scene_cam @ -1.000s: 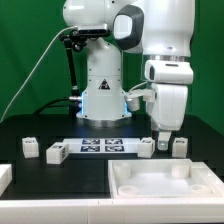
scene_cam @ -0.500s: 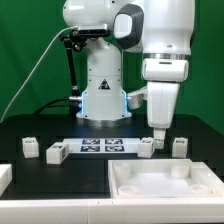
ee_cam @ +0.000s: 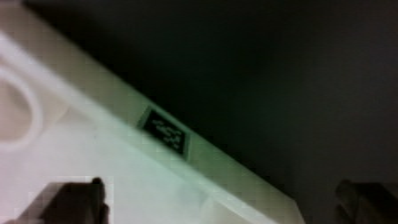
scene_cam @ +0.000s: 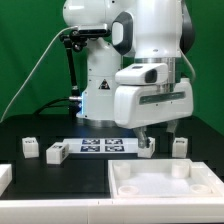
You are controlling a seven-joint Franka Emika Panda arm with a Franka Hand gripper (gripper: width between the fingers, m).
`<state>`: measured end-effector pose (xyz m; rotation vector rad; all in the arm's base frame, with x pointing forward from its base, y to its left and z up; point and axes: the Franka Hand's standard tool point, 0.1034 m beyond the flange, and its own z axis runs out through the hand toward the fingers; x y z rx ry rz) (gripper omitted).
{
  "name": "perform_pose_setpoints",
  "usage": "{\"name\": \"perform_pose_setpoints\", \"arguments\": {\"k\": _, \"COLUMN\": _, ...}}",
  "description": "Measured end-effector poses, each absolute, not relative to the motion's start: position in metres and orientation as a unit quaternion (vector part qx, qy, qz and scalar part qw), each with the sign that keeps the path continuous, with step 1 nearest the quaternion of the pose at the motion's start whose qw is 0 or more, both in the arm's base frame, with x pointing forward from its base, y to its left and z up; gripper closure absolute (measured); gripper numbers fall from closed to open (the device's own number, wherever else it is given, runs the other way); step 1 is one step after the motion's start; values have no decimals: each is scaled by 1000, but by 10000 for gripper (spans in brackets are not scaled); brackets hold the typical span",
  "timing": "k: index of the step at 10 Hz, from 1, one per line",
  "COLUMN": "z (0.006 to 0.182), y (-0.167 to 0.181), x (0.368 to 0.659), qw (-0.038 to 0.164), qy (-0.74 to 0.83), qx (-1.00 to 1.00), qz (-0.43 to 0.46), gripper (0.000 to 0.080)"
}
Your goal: Assemble one leg
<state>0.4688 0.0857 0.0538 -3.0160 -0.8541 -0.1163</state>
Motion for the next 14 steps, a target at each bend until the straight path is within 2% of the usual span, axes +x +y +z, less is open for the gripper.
{"name": "perform_pose_setpoints", "arguments": {"k": 2, "z": 54, "y": 87, "x": 469, "qw": 9, "qy": -216, "qx": -976, "qz": -37, "gripper": 150}}
{"name": "perform_pose_setpoints", "arguments": {"k": 4, "z": 52, "y": 90, "x": 463, "qw": 26, "qy": -70, "qx": -996, "qz": -44, "gripper": 150}}
{"name": "perform_pose_setpoints", "arguments": {"k": 6, "z": 49, "y": 107, "x": 442, "qw": 45, "qy": 128, "qx": -990, "qz": -27, "gripper": 150}}
{"name": "perform_pose_setpoints", "arguments": {"k": 9, "z": 48, "y": 120, "x": 437, "qw": 62, "qy": 288, "qx": -956, "qz": -14, "gripper": 150}}
{"name": "perform_pose_setpoints", "arguments": {"k": 14, "z": 44, "y": 123, "x": 424, "qw": 64, "qy": 271, "qx": -960, "qz": 19, "gripper": 150}}
